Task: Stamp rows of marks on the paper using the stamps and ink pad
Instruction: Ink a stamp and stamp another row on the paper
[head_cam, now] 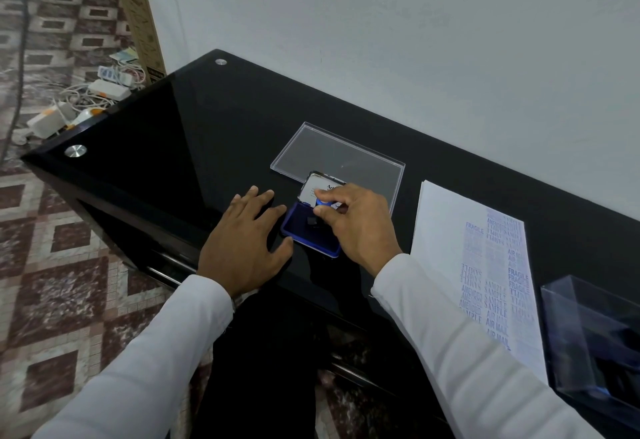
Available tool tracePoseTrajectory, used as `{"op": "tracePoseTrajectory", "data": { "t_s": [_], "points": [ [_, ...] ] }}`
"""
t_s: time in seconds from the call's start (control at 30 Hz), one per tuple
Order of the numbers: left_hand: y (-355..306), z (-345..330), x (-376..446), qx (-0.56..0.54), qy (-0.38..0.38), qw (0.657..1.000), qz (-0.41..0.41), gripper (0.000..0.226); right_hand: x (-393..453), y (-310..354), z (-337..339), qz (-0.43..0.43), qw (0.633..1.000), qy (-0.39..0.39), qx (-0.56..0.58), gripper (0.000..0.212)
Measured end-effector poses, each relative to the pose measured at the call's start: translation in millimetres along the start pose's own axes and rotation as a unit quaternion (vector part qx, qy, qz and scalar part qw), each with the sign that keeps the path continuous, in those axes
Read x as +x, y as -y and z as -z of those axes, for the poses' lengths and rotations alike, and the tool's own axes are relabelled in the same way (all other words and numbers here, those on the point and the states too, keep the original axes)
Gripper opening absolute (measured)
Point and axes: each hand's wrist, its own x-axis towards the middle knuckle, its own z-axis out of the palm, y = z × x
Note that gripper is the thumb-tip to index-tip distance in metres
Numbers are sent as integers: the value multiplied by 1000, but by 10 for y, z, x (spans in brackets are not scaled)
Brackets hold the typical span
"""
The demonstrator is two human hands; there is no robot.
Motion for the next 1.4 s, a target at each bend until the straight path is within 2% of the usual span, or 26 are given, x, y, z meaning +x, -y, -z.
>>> {"op": "tracePoseTrajectory", "data": {
  "t_s": [0.33,0.77,1.17,1.4],
  "points": [
    [-9,-1,7,-1,2,1000,2,75,-60,18,40,4,1000,6,14,15],
    [-5,-5,-17,3,-13,1000,-3,67,-7,-55,-27,8,1000,-10,12,28],
    [-10,-9,-13,1,-13,1000,1,70,-42,-29,5,4,1000,-11,25,16],
    [-13,-1,-10,2,-9,1000,1,70,-24,-34,-10,6,1000,-17,19,24]
  ]
}}
